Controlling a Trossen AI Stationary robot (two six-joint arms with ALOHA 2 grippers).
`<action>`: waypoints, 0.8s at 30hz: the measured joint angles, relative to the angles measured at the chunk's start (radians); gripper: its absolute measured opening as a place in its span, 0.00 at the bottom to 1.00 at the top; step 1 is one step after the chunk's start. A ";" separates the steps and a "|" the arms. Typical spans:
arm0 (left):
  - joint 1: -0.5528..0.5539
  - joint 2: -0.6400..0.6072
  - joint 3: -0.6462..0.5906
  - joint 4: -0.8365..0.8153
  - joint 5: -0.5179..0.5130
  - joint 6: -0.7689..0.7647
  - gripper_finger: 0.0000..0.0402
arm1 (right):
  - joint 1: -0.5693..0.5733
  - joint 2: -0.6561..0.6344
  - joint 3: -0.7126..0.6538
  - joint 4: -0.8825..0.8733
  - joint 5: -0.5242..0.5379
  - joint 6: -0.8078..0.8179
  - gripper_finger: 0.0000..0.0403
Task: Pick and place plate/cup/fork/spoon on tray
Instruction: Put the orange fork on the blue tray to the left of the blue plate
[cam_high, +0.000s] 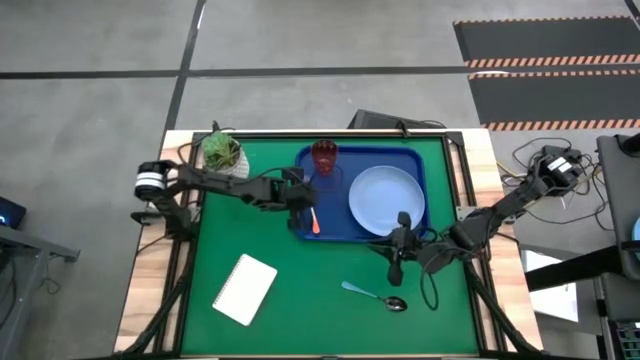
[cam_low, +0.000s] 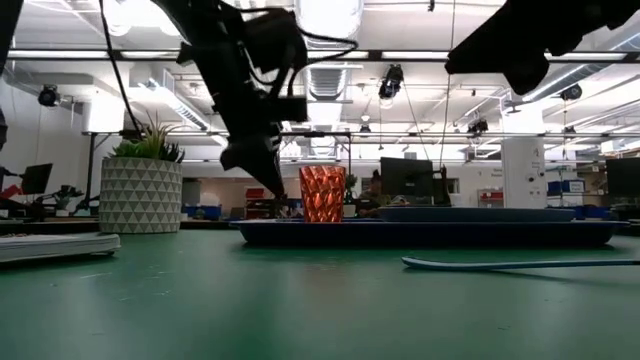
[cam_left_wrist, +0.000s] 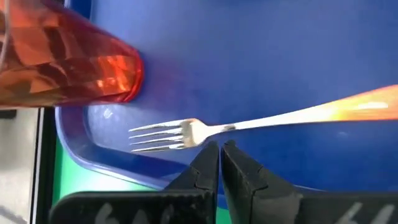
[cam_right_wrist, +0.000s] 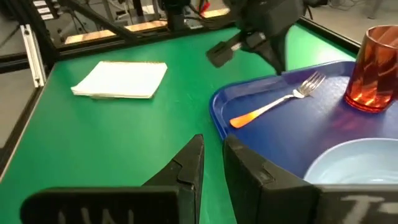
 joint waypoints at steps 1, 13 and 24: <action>0.012 0.005 0.003 0.006 0.000 0.000 0.00 | 0.001 0.001 -0.003 0.004 -0.001 0.000 0.12; 0.096 0.098 -0.001 0.097 0.053 -0.071 0.00 | 0.007 0.006 -0.045 -0.002 -0.007 -0.007 0.12; 0.095 0.123 -0.002 0.098 0.055 -0.098 0.00 | 0.006 0.006 -0.052 -0.002 -0.007 -0.015 0.12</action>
